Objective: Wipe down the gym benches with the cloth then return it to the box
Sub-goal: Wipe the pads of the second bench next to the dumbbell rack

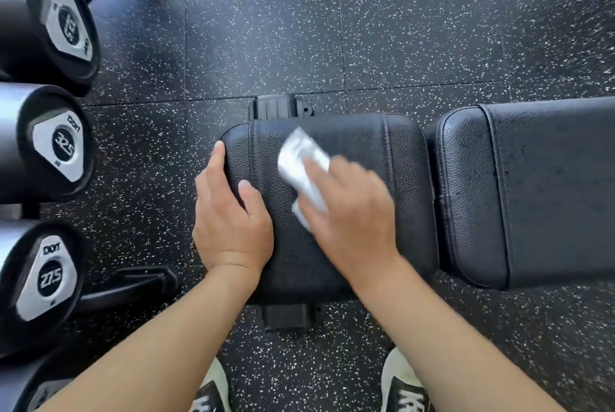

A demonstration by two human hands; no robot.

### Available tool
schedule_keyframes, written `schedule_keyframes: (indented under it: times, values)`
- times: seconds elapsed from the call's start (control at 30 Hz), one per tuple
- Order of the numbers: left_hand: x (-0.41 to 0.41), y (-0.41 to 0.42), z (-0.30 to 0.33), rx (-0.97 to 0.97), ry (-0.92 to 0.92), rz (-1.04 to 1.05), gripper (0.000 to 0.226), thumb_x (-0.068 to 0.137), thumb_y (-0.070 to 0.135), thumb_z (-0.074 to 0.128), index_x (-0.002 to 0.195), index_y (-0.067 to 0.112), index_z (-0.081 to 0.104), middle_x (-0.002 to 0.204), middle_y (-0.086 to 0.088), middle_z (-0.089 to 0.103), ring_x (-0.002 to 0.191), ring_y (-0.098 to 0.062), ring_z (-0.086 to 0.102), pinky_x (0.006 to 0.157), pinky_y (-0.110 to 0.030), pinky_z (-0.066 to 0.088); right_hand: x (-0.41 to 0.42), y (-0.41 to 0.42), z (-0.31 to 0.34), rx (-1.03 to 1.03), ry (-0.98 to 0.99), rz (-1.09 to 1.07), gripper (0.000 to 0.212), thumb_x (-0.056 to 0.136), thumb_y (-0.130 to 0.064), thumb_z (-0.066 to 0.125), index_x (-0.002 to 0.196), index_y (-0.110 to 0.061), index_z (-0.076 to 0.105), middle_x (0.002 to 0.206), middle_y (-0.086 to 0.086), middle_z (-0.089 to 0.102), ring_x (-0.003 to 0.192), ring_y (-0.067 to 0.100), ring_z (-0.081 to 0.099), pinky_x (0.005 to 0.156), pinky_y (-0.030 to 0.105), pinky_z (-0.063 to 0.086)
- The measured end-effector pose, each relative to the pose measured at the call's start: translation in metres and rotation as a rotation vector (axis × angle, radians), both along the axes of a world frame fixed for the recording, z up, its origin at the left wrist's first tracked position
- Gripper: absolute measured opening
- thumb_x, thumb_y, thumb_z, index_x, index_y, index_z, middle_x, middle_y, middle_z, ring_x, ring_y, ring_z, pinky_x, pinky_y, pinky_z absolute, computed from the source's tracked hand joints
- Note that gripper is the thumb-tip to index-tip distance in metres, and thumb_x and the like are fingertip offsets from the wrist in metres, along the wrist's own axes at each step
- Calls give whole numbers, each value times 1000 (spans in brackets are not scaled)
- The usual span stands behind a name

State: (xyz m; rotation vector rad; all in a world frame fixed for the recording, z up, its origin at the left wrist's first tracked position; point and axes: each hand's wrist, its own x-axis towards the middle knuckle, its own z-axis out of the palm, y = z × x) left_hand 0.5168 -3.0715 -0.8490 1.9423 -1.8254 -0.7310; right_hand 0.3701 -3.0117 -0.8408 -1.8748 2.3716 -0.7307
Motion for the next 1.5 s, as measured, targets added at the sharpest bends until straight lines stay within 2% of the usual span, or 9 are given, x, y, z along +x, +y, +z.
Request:
schedule_keyframes:
  times: [0.2,0.4,0.5,0.7,0.9,1.1,1.3,1.37,1.5]
  values:
    - [2,0,-1,4,2,-10,62,99,41,35,161,38,28,152,3,46,118,-34,58,89,-47,45,11,115,-11,-17,74,208,40,100,-35,68,130,-10,71,88,0,48,64,25,40,56,39,29]
    - [3,-1,-1,16,-4,-24,63,100,40,35,162,34,27,155,0,44,123,-34,57,95,-50,45,-24,58,-13,-33,137,-331,31,90,-25,66,117,-12,75,75,5,48,60,26,42,58,35,28]
    - [6,-2,0,37,0,-53,62,101,40,34,162,34,25,154,-2,43,122,-35,56,94,-49,42,11,45,-9,-24,119,-430,31,90,-24,67,117,-11,75,77,7,54,63,27,47,59,34,28]
    - [23,-13,2,116,65,-174,60,105,39,37,163,33,24,153,-7,40,127,-39,51,100,-52,41,98,17,5,11,14,-348,31,90,-27,66,117,-13,74,81,3,57,68,25,53,59,40,43]
    - [45,-13,-3,125,74,-276,56,110,44,33,163,45,13,156,2,36,119,-36,58,88,-46,39,62,90,-2,-22,142,-56,43,88,-30,72,127,-12,72,88,3,61,67,25,52,56,41,44]
    - [47,-10,-6,88,128,-237,54,110,44,32,162,48,19,149,5,42,105,-14,52,88,-36,35,16,96,-4,0,123,-431,42,89,-29,65,128,-12,71,79,7,52,65,29,50,57,42,43]
    - [49,-14,-10,86,213,-234,54,111,29,38,163,41,29,145,2,48,97,3,43,88,-30,34,142,53,-11,-31,35,-237,45,89,-30,68,128,-7,70,83,6,56,69,27,50,60,41,41]
    - [49,-15,-9,84,194,-231,54,111,28,37,163,42,28,144,3,47,94,9,38,88,-30,34,136,55,-12,-37,95,-180,43,92,-33,65,128,-9,71,83,5,56,69,25,51,60,41,41]
    - [48,-10,-4,55,134,-274,55,112,32,34,165,40,23,148,1,42,106,-6,45,92,-34,38,56,76,-13,-17,281,-149,48,85,-33,68,128,-11,67,83,7,56,66,28,51,57,43,40]
